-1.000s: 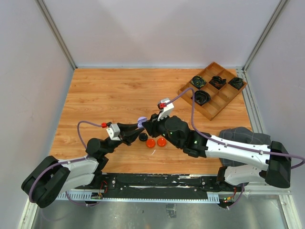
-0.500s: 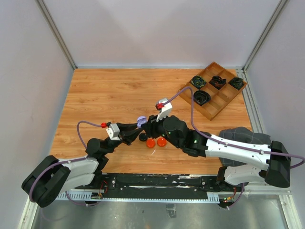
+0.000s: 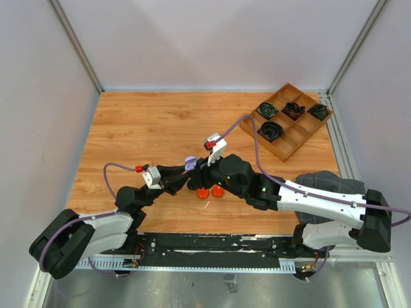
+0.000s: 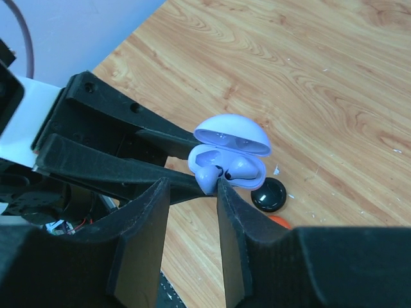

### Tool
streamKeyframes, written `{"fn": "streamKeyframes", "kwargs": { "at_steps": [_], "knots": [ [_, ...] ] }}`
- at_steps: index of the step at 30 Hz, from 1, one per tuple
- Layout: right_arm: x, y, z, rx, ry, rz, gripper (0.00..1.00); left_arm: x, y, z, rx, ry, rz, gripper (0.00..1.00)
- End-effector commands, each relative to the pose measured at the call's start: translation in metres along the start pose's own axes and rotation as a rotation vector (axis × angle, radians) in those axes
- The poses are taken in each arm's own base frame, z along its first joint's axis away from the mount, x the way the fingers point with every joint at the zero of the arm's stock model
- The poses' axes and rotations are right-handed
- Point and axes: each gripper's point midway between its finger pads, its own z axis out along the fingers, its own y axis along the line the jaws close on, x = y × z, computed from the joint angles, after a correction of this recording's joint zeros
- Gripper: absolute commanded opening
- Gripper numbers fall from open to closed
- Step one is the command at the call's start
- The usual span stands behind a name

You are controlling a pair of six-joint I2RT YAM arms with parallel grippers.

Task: Insert the wireless bluetooth earbuds into the charging case
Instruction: Place the earbud in the charging case, then close the charging case.

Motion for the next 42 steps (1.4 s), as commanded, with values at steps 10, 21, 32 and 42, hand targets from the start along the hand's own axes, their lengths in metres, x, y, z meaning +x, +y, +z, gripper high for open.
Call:
{"fn": "streamKeyframes", "kwargs": {
  "at_steps": [10, 21, 32, 42],
  "knots": [
    [-0.025, 0.033, -0.001, -0.129, -0.021, -0.081, 0.39, 0.016, -0.011, -0.016, 0.038, 0.037, -0.004, 0.0],
    [-0.045, 0.005, -0.018, -0.169, 0.048, -0.247, 0.51, 0.019, -0.022, -0.013, 0.105, 0.056, -0.015, 0.0],
    [-0.027, -0.016, -0.032, -0.392, 0.192, -0.289, 0.81, 0.018, -0.044, -0.009, 0.244, 0.061, -0.054, 0.0],
    [0.013, -0.022, -0.018, -0.494, 0.313, -0.268, 0.89, 0.018, -0.045, -0.008, 0.249, 0.058, -0.079, 0.0]
  ]
}}
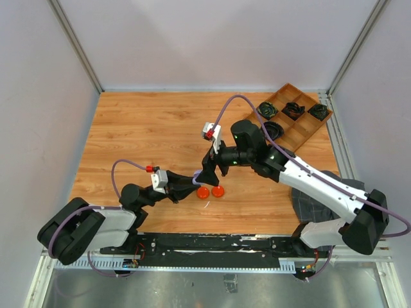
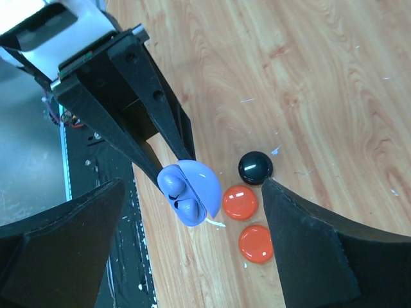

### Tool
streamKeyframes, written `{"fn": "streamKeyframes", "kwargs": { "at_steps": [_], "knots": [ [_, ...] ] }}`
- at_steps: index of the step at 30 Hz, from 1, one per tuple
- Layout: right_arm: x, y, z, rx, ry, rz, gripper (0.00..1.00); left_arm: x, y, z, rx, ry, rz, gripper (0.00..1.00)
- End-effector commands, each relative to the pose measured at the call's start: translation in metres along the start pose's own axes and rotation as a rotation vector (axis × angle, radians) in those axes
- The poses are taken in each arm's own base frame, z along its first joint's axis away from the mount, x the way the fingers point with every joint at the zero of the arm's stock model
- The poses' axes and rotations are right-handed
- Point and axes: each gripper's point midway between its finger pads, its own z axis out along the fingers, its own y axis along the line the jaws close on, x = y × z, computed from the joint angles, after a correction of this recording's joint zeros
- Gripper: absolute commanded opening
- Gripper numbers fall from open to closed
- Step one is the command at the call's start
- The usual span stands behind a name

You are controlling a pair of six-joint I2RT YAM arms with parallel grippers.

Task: Insert the wireless bluetooth earbuds into the charging case
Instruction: Close the charging case.

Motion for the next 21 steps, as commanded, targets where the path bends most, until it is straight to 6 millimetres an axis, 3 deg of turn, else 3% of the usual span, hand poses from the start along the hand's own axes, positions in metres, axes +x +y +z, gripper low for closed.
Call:
{"fn": "streamKeyframes", "kwargs": {
  "at_steps": [1, 12, 21],
  "knots": [
    [0.019, 0.005, 0.007, -0.088, 0.051, -0.01, 0.89, -0.013, -0.006, 0.0, 0.027, -0.057, 0.024, 0.0],
    [0.044, 0.017, 0.018, -0.214, 0.127, 0.031, 0.87, -0.011, 0.004, 0.0, -0.033, -0.06, -0.017, 0.0],
    [0.04, 0.017, 0.004, -0.171, 0.113, -0.018, 0.87, 0.003, 0.023, 0.004, -0.127, 0.0, -0.068, 0.0]
  ]
}}
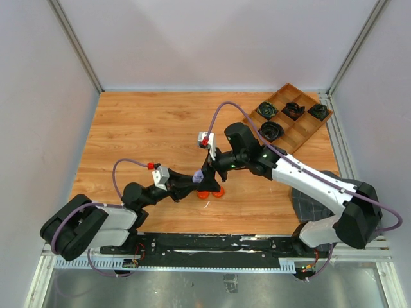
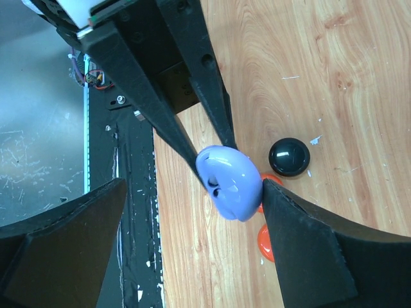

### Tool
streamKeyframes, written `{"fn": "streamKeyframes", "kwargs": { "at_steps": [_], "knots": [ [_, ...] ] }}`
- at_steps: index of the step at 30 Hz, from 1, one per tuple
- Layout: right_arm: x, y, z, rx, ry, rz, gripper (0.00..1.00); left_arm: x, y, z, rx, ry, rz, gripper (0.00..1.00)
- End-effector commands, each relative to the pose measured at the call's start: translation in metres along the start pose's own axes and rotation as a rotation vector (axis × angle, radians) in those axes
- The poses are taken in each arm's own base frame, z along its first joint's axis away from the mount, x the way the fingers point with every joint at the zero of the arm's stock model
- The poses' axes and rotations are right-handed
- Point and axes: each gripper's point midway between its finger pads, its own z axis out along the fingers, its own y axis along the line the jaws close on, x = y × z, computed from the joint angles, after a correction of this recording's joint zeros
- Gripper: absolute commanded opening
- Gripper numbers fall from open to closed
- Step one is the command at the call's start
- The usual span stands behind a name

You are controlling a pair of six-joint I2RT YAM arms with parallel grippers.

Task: Insert the wireless bluetooth earbuds into the charging case
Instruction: Close the charging case, then place the charging case at the center of the board.

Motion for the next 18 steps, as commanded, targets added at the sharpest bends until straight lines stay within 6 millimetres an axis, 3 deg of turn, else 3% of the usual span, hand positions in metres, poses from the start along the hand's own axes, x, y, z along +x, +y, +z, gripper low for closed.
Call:
{"fn": "streamKeyframes", "kwargs": {
  "at_steps": [1, 6, 14, 18],
  "knots": [
    [0.001, 0.007, -0.015, 0.007, -0.005, -0.033, 0.87, -0.007, 0.014, 0.005, -0.067, -0.02, 0.004, 0.0],
    [0.003, 0.003, -0.021, 0.051, -0.004, -0.045, 0.87, -0.004, 0.018, 0.007, -0.085, -0.01, -0.015, 0.0],
    [0.013, -0.048, -0.052, 0.448, -0.059, 0.002, 0.87, 0.002, 0.036, 0.012, -0.186, 0.021, -0.121, 0.0],
    [0.032, -0.069, -0.071, 0.634, -0.118, 0.047, 0.87, 0.018, 0.053, 0.009, -0.316, 0.086, -0.271, 0.0]
  ]
}}
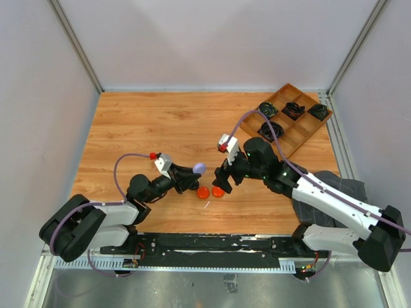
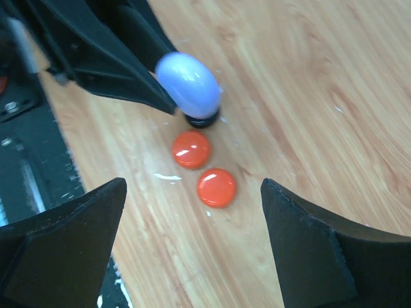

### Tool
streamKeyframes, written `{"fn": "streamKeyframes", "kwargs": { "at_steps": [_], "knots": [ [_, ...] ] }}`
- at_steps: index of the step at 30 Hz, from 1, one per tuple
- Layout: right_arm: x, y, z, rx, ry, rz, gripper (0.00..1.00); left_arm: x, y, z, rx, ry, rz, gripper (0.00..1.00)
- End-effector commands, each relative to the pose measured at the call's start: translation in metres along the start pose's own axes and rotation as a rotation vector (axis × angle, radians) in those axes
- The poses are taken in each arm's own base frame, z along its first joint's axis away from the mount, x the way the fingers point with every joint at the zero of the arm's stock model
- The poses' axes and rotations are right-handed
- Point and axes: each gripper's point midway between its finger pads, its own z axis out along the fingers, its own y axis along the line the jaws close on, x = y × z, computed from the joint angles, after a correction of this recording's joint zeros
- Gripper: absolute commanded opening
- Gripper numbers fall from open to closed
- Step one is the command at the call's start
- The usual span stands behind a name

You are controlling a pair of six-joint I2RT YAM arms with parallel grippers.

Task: Insert the wireless bluetooth earbuds into the charging case
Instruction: Place the charging case at the center of the board.

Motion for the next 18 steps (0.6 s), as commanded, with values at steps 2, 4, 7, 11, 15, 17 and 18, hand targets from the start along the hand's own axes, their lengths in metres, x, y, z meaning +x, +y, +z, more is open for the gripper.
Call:
{"fn": "streamKeyframes", "kwargs": {
  "at_steps": [2, 4, 7, 11, 15, 17, 18],
  "knots": [
    [0.015, -0.051, -0.017, 0.333, -0.102, 0.093, 0.87, 0.01, 0.023, 0.004, -0.176, 0.089, -0.202, 0.0],
    [0.023, -0.058, -0.023, 0.387, -0.133, 0.116, 0.88, 0.017, 0.025, 0.002, -0.222, 0.147, -0.27, 0.0],
    [0.038, -0.063, -0.029, 0.435, -0.151, 0.134, 0.88, 0.026, 0.026, -0.006, -0.293, 0.226, -0.358, 0.0],
    [0.05, -0.069, -0.038, 0.491, -0.195, 0.157, 0.87, 0.046, 0.028, -0.026, -0.414, 0.321, -0.492, 0.01],
    [0.06, -0.078, -0.052, 0.567, -0.228, 0.146, 0.87, 0.068, 0.022, -0.045, -0.491, 0.422, -0.629, 0.03],
    [0.063, -0.081, -0.059, 0.601, -0.255, 0.157, 0.87, 0.077, 0.019, -0.052, -0.528, 0.459, -0.692, 0.05],
    [0.063, -0.083, -0.063, 0.614, -0.271, 0.16, 0.87, 0.081, 0.019, -0.057, -0.548, 0.477, -0.711, 0.06]
  ]
}}
